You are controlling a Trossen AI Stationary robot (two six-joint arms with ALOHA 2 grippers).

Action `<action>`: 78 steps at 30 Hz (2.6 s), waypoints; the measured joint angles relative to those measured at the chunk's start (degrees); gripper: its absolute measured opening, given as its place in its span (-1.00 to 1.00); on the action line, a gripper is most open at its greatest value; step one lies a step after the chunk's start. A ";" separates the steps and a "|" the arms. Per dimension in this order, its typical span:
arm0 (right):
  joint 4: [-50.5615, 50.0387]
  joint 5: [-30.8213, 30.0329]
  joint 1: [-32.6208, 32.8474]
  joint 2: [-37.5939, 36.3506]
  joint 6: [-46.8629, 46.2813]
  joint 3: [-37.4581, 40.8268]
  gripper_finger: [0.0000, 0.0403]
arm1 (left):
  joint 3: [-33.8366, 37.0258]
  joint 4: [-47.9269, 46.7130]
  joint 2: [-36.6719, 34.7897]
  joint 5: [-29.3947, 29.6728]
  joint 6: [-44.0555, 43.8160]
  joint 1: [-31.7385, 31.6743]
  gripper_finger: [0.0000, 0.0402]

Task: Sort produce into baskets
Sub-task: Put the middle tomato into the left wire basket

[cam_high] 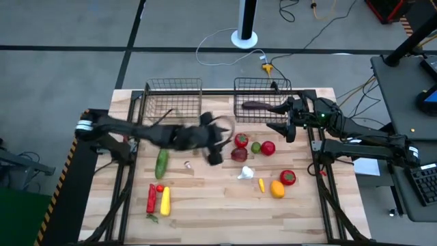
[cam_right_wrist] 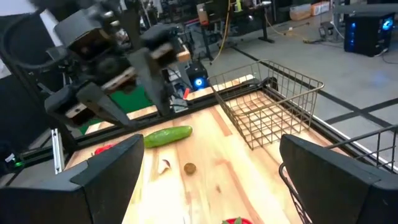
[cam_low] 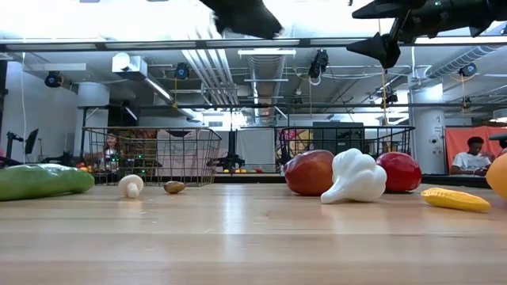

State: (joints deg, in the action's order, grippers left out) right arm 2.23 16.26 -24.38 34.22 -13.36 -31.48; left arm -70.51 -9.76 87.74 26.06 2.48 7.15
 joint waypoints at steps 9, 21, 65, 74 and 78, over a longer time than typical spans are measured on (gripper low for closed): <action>-1.63 -2.51 0.00 0.84 -13.08 0.00 0.83 | 14.65 0.96 -12.21 4.35 -12.49 9.77 -0.16; -6.89 6.08 2.64 9.38 -25.26 -0.03 0.83 | 23.01 1.69 -18.10 3.50 -11.68 13.43 -0.16; -61.48 -27.20 27.61 35.62 -10.78 -20.28 0.83 | 31.25 7.74 -26.96 4.99 -16.96 12.51 -0.16; -50.18 -29.82 27.87 33.32 -7.93 -12.03 0.83 | 31.25 8.55 -26.96 5.14 -16.52 12.51 -0.16; -44.96 -29.97 28.02 33.29 -6.94 -9.46 0.83 | 31.22 8.70 -26.96 6.25 -16.51 12.51 -0.16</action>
State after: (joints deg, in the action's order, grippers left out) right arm -42.73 -13.71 3.64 67.51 -20.30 -40.94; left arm -39.29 -1.06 60.77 32.31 -14.03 19.66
